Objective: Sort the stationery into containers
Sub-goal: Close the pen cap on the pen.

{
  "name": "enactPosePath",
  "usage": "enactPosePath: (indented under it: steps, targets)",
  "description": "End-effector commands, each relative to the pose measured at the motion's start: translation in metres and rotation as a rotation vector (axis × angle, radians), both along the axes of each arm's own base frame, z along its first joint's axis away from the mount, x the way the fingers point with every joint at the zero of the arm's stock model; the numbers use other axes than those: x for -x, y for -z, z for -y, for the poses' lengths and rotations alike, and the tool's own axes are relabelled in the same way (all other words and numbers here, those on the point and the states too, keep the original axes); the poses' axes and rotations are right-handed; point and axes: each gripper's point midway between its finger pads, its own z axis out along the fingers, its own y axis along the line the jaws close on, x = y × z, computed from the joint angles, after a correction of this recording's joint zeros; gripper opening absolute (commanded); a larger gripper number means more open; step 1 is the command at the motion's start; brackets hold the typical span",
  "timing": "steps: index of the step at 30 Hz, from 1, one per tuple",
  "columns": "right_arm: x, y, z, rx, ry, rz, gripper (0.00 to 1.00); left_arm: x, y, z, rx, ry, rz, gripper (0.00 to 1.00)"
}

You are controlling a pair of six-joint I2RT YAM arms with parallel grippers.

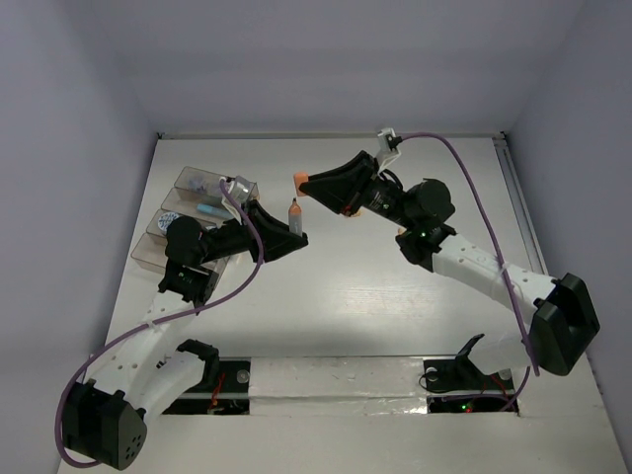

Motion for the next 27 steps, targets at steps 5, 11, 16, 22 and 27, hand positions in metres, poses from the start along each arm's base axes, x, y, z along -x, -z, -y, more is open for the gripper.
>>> enactPosePath:
  steps: [5,11,16,22,27]
  targets:
    - [0.011,-0.021,-0.003,-0.048,-0.041,0.071,0.00,0.005,-0.012,-0.002,0.019,0.007,0.079,0.00]
    - [0.008,-0.018,-0.011,-0.035,-0.064,0.067,0.00,0.005,-0.011,-0.002,0.020,0.010,0.076,0.00]
    - [0.011,-0.013,-0.015,-0.026,-0.081,0.061,0.00,0.005,-0.012,-0.002,0.021,0.007,0.077,0.00]
    - [0.018,-0.004,-0.015,-0.022,-0.098,0.047,0.00,0.002,-0.018,-0.006,0.039,-0.032,0.093,0.00]
    - [0.029,0.003,-0.017,-0.024,-0.150,0.052,0.00,-0.002,-0.026,-0.010,0.076,-0.070,0.103,0.00]
